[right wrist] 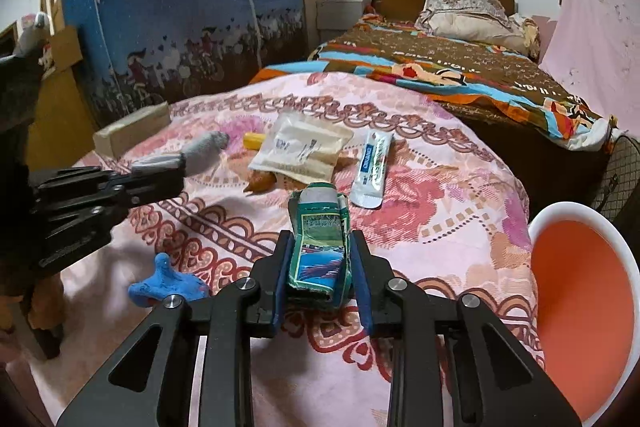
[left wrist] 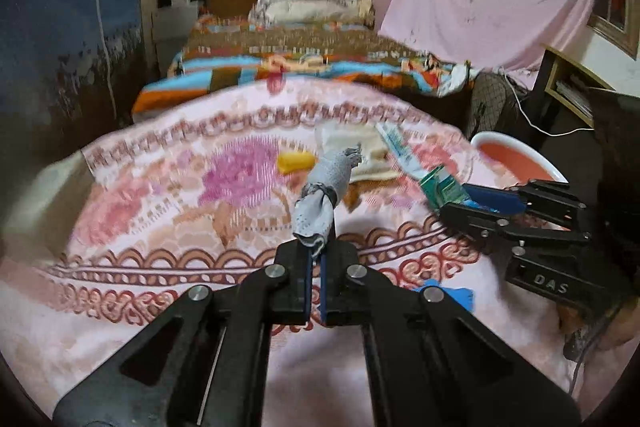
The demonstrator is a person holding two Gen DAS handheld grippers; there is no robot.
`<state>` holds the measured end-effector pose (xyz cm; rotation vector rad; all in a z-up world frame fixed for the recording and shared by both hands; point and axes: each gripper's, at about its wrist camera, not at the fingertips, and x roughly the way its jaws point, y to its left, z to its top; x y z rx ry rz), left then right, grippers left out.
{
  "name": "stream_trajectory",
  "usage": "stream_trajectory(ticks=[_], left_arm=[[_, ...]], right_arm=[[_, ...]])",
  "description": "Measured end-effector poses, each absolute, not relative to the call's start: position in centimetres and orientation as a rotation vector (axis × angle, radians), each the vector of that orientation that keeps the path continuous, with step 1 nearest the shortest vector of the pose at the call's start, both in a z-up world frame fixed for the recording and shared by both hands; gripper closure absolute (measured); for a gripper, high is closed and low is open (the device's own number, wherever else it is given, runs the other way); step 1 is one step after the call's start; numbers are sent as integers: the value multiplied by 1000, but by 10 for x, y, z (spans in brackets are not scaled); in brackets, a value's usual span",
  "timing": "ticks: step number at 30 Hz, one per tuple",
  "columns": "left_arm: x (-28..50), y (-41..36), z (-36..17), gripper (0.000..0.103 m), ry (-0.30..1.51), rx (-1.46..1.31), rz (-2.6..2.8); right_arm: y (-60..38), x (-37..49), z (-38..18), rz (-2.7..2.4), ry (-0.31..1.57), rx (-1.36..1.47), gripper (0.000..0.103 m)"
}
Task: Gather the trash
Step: 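Grasp the green tube with the right gripper and lift it, then release the green tube into the orange basin with the right gripper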
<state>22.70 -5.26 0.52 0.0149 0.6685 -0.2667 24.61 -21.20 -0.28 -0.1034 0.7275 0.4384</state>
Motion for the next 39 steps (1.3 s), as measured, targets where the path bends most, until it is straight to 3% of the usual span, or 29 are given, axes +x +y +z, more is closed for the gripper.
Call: stream_trajectory(ticks=[9, 26, 39], left_arm=[[204, -64, 28, 103, 512, 64, -249], [181, -115, 77, 103, 237, 5, -385], [181, -174, 95, 103, 167, 75, -535]], right_arm=[[-227, 231, 15, 427, 589, -39, 79], [-280, 167, 79, 283, 8, 45, 78], [-343, 159, 90, 102, -60, 119, 78]])
